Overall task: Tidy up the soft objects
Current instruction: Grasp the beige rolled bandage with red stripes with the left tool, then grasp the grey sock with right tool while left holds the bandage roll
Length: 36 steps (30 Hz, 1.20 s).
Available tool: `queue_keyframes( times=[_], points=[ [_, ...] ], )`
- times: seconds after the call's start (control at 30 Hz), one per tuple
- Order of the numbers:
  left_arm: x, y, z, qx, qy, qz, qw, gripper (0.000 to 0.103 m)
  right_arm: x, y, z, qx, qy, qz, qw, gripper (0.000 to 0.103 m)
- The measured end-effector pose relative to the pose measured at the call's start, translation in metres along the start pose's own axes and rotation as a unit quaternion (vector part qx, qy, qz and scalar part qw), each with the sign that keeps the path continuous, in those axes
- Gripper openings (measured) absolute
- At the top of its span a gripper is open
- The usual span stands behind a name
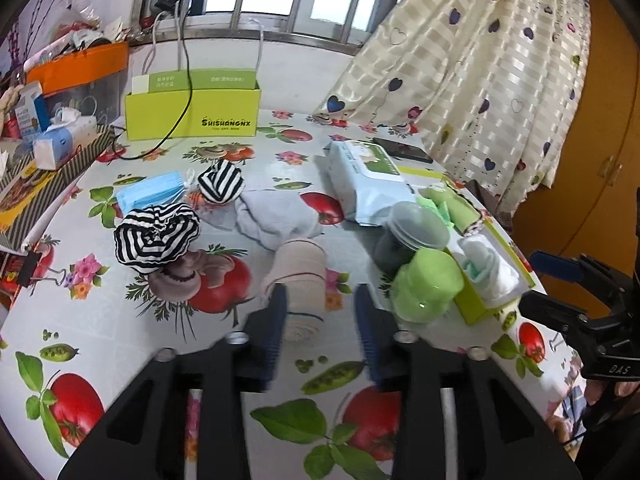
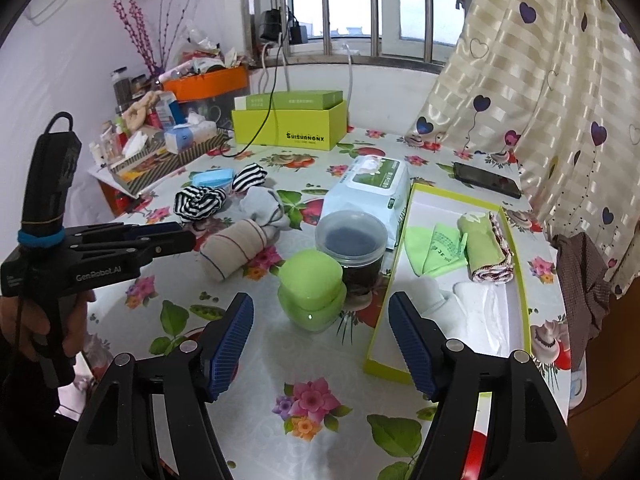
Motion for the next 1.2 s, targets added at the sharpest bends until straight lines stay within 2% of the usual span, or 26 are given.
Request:
queue_keyframes(
  times=[0.17, 0.47, 0.97, 1.03, 1.2],
  points=[
    [-0.015, 0.010, -0.005, 0.002, 0.003, -0.009, 1.0000, 0.045, -0.007, -0.002, -0.003, 0.000, 0.004, 0.000, 1.000, 0.070],
    [-0.057, 0.013, -0.002, -0.009, 0.038, -0.011, 0.9992, 0.049, -0.020, -0.009, -0.008, 0.003, 0.017, 0.004, 1.000, 0.070],
    [-0.081, 0.008, 0.010, -0.018, 0.073, 0.021, 0.9969, 0.049, -0.030, -0.001, -0.028, 0.015, 0.021, 0.012, 1.000, 0.071],
    [-0.077, 0.009, 0.010, -0.011, 0.067, 0.036, 0.9970, 0.048, -0.031, 0.000, -0.030, 0.015, 0.021, 0.011, 1.000, 0.071],
    [-0.060, 0.017, 0.009, -0.004, 0.041, 0.037, 0.9984, 0.047, -0.038, 0.005, -0.037, 0.015, 0.024, 0.011, 1.000, 0.071]
  ],
)
Point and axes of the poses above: each gripper's, at about its wrist camera, not at the fingertips, and x roughly against the way its jaws point, y to its left, z to its underside, the point moved 6 cm from there along -x, roughly the way its jaws point, and after that the axes turned 2 degrees about x, right-handed, at the moved point
